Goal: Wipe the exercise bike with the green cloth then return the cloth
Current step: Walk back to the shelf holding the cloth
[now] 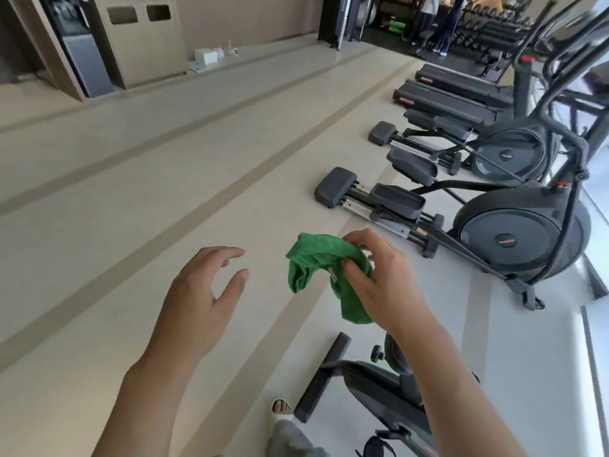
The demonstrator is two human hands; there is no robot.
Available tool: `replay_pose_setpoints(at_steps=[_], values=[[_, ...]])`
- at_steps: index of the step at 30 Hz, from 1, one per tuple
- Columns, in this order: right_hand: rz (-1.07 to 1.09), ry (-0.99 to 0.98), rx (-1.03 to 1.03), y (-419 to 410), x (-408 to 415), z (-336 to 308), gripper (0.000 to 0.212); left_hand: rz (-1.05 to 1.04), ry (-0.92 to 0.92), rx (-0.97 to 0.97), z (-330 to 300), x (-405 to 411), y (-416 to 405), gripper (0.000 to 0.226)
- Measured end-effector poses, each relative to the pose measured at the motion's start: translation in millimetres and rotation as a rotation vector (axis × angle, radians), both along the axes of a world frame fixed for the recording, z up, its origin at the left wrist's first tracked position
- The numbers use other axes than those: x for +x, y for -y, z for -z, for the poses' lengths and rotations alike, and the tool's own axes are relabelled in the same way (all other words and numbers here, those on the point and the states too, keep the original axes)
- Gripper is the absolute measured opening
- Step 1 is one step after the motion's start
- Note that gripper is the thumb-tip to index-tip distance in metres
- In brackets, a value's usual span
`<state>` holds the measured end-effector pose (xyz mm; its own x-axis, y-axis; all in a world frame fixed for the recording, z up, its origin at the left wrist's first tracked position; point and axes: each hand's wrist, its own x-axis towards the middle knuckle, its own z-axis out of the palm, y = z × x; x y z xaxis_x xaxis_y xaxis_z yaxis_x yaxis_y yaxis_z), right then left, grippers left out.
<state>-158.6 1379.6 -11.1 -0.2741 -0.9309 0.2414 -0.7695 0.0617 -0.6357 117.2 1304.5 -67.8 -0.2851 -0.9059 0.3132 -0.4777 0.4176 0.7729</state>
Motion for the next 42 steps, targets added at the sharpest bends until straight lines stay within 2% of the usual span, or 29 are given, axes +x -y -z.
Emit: replay_pose_setpoints(at_steps=[11,26,35,42], values=[[-0.062,0.080,-0.020,144,-48,8,0.018,-0.128,0.213,-0.090,-30,-27,124,0.025],[-0.104,0.238,-0.030,291,-100,15,0.014,-0.225,0.273,-0.071,-46,-66,254,0.024],[-0.030,0.236,-0.023,358,-89,26,0.014,-0.164,0.272,-0.074,-25,-50,346,0.022],[0.030,0.212,0.026,429,-36,26,0.017,-0.119,0.214,-0.066,-11,0,439,0.022]])
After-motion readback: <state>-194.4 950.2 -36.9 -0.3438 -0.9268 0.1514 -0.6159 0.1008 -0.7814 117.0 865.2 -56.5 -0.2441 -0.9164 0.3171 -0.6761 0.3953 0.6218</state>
